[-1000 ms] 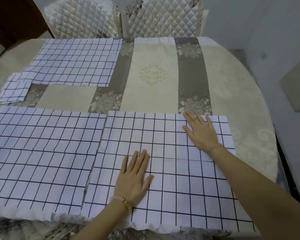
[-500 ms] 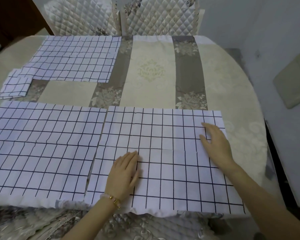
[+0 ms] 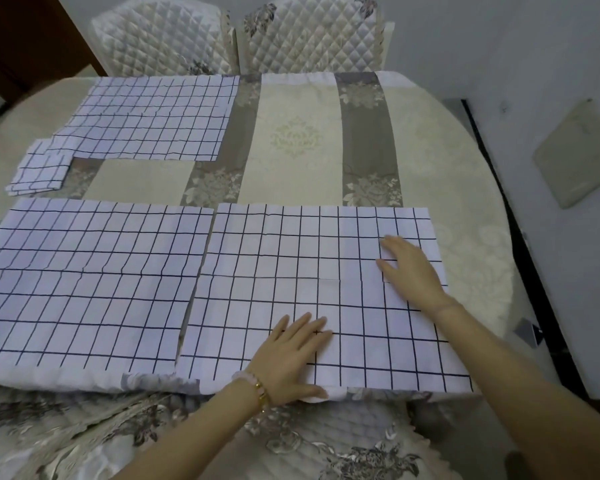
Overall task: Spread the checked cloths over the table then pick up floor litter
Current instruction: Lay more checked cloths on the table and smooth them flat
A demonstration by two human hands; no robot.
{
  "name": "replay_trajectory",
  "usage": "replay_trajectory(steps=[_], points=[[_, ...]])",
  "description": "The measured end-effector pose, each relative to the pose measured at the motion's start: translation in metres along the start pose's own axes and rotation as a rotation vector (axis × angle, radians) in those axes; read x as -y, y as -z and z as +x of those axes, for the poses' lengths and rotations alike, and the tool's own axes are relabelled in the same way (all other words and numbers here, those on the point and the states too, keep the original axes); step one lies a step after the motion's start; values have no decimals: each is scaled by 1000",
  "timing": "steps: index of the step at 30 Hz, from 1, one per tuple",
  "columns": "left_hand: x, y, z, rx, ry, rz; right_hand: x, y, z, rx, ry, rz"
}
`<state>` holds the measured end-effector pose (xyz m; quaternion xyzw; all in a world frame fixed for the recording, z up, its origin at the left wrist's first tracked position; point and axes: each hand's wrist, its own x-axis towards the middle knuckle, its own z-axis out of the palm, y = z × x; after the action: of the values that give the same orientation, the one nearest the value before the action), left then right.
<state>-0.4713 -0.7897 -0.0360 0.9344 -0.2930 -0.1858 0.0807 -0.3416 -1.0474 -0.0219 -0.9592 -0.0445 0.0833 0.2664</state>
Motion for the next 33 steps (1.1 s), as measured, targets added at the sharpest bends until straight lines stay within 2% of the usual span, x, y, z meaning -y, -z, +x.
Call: replay_trajectory(steps=[3, 8, 12, 16, 19, 24, 28, 33], points=[[-1, -8, 2, -42, -15, -16, 6, 14, 41, 67, -20, 102], [-4, 1, -2, -241, 52, -342, 4, 18, 86, 142, -24, 67], [-14, 0, -5, -316, 51, -236, 3, 16, 111, 125, 25, -157], [-21, 6, -3, -354, 68, -192, 10, 14, 127, 16, -29, -84], [-22, 10, -5, -353, 74, -221, 13, 14, 136, 41, -110, 53], [-20, 10, -4, -250, 43, -151, 11, 14, 145, 83, -90, 104], [-14, 6, -4, -110, 84, -202, 11, 12, 148, 39, -134, 39], [-12, 14, 0, -54, 99, -250, 15, 10, 138, -66, -122, -121]])
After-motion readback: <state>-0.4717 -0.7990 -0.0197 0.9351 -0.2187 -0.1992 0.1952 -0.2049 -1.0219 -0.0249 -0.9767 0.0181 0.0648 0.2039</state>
